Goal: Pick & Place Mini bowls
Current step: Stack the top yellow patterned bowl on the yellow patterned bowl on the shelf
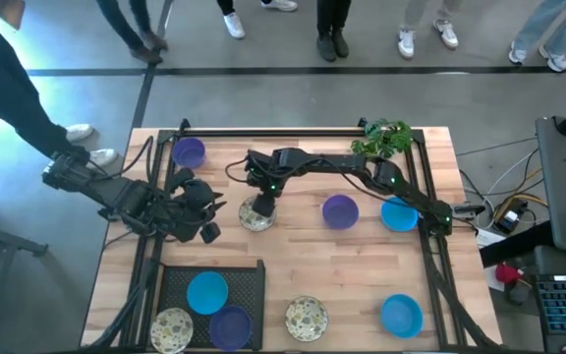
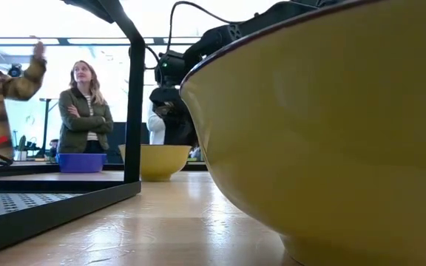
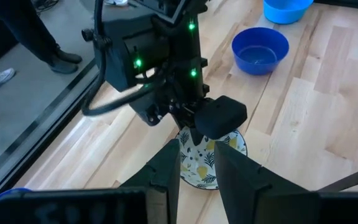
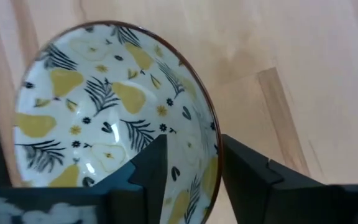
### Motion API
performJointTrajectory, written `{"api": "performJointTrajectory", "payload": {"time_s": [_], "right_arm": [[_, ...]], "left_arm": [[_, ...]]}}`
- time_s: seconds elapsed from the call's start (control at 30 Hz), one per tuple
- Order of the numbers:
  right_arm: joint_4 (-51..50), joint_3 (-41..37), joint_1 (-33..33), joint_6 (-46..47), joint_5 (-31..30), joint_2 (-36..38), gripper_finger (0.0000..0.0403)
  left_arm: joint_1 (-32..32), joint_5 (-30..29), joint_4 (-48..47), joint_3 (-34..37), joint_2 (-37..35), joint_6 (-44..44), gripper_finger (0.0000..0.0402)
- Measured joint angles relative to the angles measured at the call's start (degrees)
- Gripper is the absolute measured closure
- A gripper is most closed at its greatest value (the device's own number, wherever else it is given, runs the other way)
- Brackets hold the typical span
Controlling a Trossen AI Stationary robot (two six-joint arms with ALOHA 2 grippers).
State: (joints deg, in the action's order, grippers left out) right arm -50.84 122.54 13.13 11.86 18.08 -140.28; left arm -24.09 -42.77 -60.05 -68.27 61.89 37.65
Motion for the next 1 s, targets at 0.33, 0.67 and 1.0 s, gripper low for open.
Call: {"api": "performJointTrajectory", "payload": {"time_s": [0.33, 0.67, 1.0], "right_arm": [[-2.5, 0.0, 0.5, 0.0, 0.0, 5.8, 0.0259], [-5.6, 0.0, 0.6, -4.9, -0.1, 17.0, 0.0271], [-6.2, -2.2, 0.5, -11.2, -0.2, 29.7, 0.0262]], "left_arm": [[0.0, 0.0, 0.0, 0.0, 0.0, 0.0, 0.031], [0.1, 0.0, -2.4, 0.2, 0.0, 7.6, 0.031], [7.3, 8.2, -2.5, 5.0, 1.8, 23.7, 0.031]]}}
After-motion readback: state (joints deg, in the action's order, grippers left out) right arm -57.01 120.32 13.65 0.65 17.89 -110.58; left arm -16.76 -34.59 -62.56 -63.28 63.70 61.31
